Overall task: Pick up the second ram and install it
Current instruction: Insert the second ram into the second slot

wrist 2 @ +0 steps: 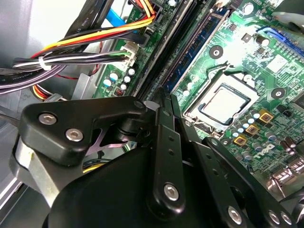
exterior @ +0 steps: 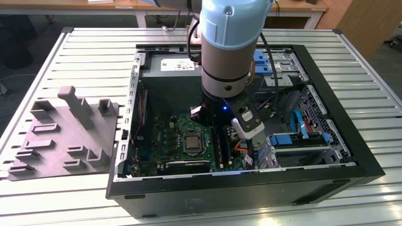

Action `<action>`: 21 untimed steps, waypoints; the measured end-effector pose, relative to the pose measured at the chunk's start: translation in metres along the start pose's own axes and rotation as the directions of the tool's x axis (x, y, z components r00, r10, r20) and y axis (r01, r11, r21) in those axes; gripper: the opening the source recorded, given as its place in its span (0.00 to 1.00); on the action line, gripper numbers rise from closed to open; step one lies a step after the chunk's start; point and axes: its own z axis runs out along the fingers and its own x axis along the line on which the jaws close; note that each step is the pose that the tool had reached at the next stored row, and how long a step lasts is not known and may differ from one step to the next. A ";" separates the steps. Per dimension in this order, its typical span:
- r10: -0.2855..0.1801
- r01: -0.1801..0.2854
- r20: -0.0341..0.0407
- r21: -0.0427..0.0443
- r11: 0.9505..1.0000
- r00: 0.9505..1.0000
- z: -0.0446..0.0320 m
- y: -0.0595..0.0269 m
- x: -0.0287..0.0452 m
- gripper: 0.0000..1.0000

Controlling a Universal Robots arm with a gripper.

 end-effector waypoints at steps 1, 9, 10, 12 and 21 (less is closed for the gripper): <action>0.000 0.000 0.000 0.000 1.000 1.000 0.0000 0.0000 0.0000 0.12; 0.000 0.000 0.001 0.000 1.000 1.000 0.0000 0.0000 0.0006 0.12; 0.000 0.000 0.001 0.000 1.000 1.000 0.0000 0.0000 0.0007 0.12; 0.000 0.000 0.001 0.000 1.000 1.000 0.0000 0.0000 0.0008 0.12; 0.000 0.000 0.002 0.000 1.000 1.000 0.0009 0.0010 0.0014 0.12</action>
